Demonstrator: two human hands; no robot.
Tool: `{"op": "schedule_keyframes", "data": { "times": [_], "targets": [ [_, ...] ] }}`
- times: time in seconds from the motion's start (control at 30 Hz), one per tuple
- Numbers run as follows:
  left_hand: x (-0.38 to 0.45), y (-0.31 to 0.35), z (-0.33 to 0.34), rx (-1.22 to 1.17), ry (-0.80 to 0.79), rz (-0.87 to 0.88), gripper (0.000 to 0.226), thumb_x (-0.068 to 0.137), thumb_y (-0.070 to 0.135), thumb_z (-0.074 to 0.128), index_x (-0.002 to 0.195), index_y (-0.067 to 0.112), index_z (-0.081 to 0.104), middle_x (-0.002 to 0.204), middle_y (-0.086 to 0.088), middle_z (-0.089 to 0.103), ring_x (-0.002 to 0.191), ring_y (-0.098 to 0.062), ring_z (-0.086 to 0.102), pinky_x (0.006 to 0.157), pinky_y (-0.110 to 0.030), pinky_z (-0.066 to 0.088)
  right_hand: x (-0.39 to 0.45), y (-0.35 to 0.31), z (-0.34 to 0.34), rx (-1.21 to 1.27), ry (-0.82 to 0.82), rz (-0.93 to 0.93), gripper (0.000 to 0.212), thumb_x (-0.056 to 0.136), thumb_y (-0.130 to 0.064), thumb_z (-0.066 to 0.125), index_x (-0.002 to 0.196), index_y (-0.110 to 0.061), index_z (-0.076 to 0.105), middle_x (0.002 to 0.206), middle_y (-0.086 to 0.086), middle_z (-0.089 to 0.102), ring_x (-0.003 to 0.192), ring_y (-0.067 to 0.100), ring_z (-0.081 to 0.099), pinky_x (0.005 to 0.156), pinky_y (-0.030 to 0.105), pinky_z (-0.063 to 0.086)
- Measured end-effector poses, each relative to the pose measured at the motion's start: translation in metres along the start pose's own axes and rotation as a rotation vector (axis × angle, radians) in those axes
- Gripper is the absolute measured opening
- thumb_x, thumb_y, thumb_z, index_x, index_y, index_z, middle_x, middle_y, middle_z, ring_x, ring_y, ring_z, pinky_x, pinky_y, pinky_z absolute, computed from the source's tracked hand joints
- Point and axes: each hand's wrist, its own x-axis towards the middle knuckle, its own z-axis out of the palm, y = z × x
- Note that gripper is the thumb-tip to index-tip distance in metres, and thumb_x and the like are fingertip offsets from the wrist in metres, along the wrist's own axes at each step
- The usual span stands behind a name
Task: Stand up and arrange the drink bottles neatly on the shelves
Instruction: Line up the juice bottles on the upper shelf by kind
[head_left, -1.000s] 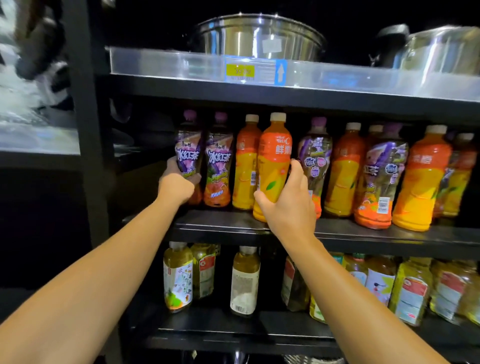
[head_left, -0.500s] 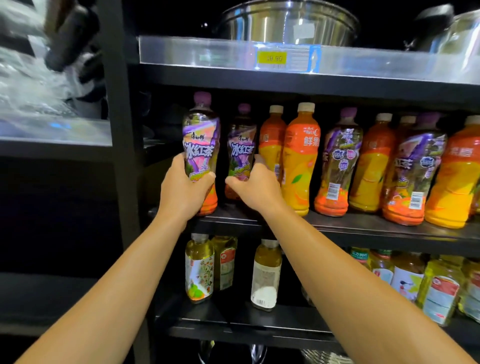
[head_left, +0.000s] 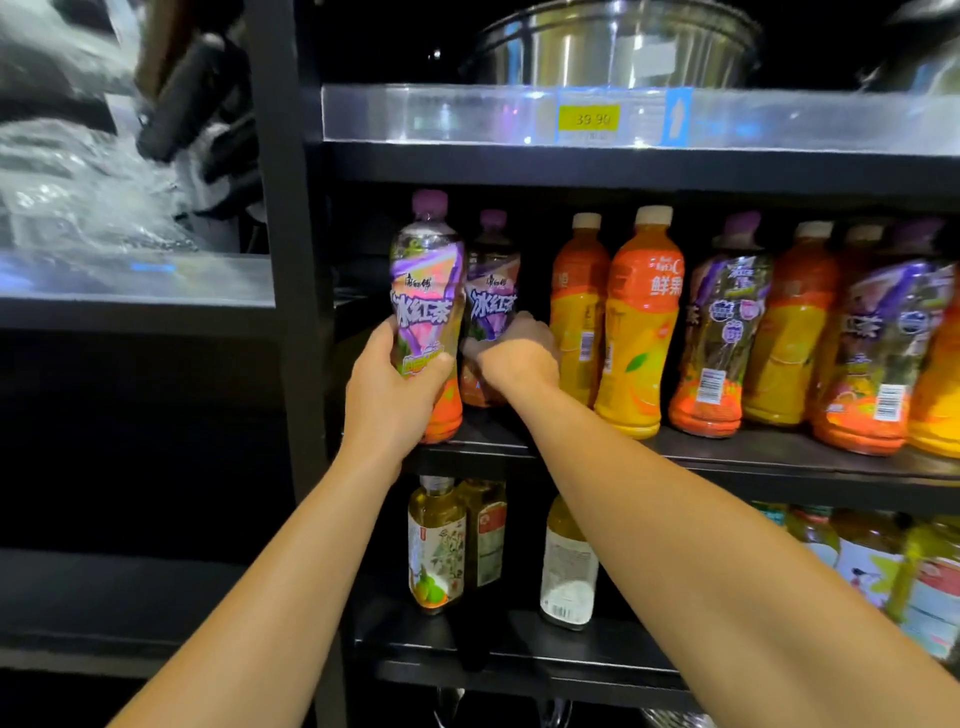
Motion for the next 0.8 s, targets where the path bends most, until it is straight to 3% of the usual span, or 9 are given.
{"op": "schedule_keyframes", "data": {
  "times": [0.17,0.27,0.43,0.53,0.63,0.8],
  "targets": [
    [-0.019,0.008,-0.010,-0.106,-0.018,0.031,0.029,0.092,0.023,0.065,0.117,0.037,0.061,0.105,0.013,0.070,0.092,0.002,0.066,0.079,-0.028,0.054,-0.036,0.012,-0.023,0.068,0.064,-0.098,0.051,0.067,-0.058,0.071,0.095,-0.017,0.060,0.096,0.002,0.065,0.088,0.028,0.062,0.064,0.030,0.040],
    [-0.031,0.021,-0.010,-0.144,-0.031,0.004,0.021,0.094,0.023,0.063,0.105,0.040,0.065,0.101,0.011,0.072,0.091,-0.002,0.068,0.076,-0.031,0.056,-0.060,0.015,-0.042,0.138,0.041,-0.145,0.045,0.065,-0.057,0.069,0.088,-0.020,0.061,0.087,-0.003,0.065,0.081,0.023,0.061,0.059,0.030,0.038],
    [-0.072,0.030,-0.006,-0.200,-0.056,-0.071,0.024,0.094,0.016,0.064,0.115,0.025,0.068,0.101,0.006,0.074,0.091,-0.010,0.071,0.073,-0.031,0.056,-0.102,0.034,-0.091,0.293,0.043,-0.168,0.029,0.068,-0.048,0.068,0.075,-0.020,0.061,0.075,-0.007,0.065,0.076,0.019,0.061,0.067,0.031,0.048],
    [-0.111,0.036,0.004,-0.235,-0.076,-0.100,0.026,0.094,0.011,0.063,0.117,0.021,0.067,0.101,0.004,0.075,0.089,-0.010,0.071,0.071,-0.027,0.055,-0.132,0.060,-0.128,0.390,-0.054,-0.129,0.025,0.072,-0.043,0.069,0.077,-0.019,0.066,0.076,-0.008,0.069,0.074,0.015,0.064,0.069,0.032,0.054],
    [-0.146,0.044,0.017,-0.275,-0.091,-0.135,0.027,0.094,0.011,0.063,0.118,0.020,0.067,0.102,0.002,0.075,0.093,-0.015,0.071,0.075,-0.032,0.055,-0.161,0.097,-0.154,0.432,-0.123,-0.095,0.024,0.066,-0.042,0.070,0.077,-0.022,0.065,0.076,-0.011,0.070,0.074,0.011,0.066,0.074,0.034,0.057],
    [-0.201,0.067,0.063,-0.351,-0.193,-0.176,0.027,0.093,0.010,0.063,0.119,0.019,0.065,0.103,0.001,0.075,0.093,-0.014,0.072,0.070,-0.029,0.056,-0.201,0.165,-0.201,0.413,-0.083,0.012,0.021,0.067,-0.030,0.071,0.066,-0.020,0.052,0.057,-0.013,0.055,0.057,0.011,0.050,0.056,0.027,0.042]
  ]
}}
